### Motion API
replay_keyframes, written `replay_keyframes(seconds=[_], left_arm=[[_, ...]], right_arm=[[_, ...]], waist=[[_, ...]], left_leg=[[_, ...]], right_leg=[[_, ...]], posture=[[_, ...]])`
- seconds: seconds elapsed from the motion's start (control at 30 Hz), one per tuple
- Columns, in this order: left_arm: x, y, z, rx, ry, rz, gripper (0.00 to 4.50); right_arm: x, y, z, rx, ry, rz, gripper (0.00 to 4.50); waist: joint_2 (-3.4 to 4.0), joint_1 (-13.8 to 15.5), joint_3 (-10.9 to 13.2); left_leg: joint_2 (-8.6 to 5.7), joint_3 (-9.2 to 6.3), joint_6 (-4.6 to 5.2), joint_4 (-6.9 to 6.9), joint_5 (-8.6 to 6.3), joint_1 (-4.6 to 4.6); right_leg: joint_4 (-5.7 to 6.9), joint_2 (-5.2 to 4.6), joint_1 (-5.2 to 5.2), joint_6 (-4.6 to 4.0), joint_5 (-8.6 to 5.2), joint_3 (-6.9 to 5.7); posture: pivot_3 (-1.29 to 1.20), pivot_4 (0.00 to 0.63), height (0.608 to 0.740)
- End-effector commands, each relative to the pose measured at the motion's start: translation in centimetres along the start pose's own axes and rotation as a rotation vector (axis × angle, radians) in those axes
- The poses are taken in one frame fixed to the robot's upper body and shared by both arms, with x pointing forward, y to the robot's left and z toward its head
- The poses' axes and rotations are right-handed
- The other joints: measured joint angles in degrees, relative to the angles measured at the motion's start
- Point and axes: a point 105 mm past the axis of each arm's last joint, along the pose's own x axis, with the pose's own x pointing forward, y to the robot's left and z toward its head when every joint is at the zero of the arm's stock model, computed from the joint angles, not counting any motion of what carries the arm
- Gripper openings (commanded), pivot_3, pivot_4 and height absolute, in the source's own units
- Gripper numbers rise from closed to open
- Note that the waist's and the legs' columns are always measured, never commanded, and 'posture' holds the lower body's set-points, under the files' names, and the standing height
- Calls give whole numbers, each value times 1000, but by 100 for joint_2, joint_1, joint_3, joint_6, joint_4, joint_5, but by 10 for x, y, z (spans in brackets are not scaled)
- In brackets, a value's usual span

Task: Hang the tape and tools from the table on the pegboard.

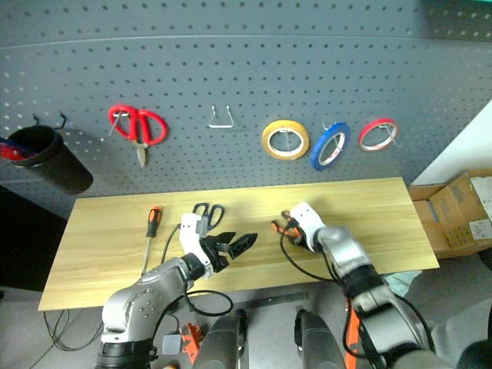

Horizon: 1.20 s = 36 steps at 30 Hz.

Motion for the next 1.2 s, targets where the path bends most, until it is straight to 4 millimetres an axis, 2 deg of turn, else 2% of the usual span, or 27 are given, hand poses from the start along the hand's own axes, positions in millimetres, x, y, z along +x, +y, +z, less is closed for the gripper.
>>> replay_keyframes(seconds=[0.03,0.17,0.37,0.47,0.57,0.7,0.83,0.9,1.03,1.2], left_arm=[[-7,-10,22,-14,-77,-91,4500],[-23,-19,56,-96,-196,-203,4500],[-36,-8,89,-187,-322,-222,4500],[-37,-3,99,-206,-352,-214,4500],[-33,3,106,-190,-357,-190,4500],[-21,5,110,-144,-350,-150,4500],[-16,-2,109,-141,-354,-157,4500],[-18,-4,108,-143,-357,-158,4500],[-23,-5,101,-152,-355,-142,4500],[-30,-3,97,-155,-350,-119,4500]], right_arm=[[-35,14,52,64,-253,7,1718],[-74,33,118,97,-575,-6,1718],[-108,60,199,10,-952,29,1718],[-110,62,223,-49,-1047,4,1718],[-110,60,259,-117,-1173,-33,1718],[-94,53,300,-145,-1242,-69,1718],[-73,49,319,-156,-1220,-81,1718],[-59,45,321,-162,-1156,-90,1718],[-33,32,310,-117,-1015,-112,1718],[-23,23,300,-86,-957,-143,1718]], waist=[[-1,-17,-2],[-17,-105,-30],[-47,-91,-323],[-91,-82,-434],[-122,-86,-502],[-145,-85,-526],[-177,-80,-552],[-177,-67,-552],[-176,-34,-551],[-173,76,-549]], left_leg=[[2,-1,-3,3,0,-17],[8,4,-37,7,19,-46],[6,-35,-70,5,39,-43],[-3,-30,-73,15,43,-40],[-3,-27,-72,23,44,-3],[0,-18,-63,22,71,16],[5,-3,-62,11,80,35],[6,0,-62,7,80,33],[8,4,-61,-2,78,31],[14,0,-61,-4,78,39]], right_leg=[[3,1,-20,0,1,-2],[46,2,-72,-21,17,1],[76,17,-73,2,3,-28],[74,13,-64,-5,9,-23],[67,13,-23,-16,17,-21],[69,15,-13,-37,50,-18],[74,17,-5,-67,75,-6],[72,16,-7,-69,76,-4],[75,13,-13,-70,76,-3],[88,15,-14,-71,76,-8]], posture=[[173,195,740],[162,142,740],[163,91,740],[166,77,740],[179,65,740],[198,65,740],[225,73,740],[243,80,740],[264,92,740],[284,105,740]])
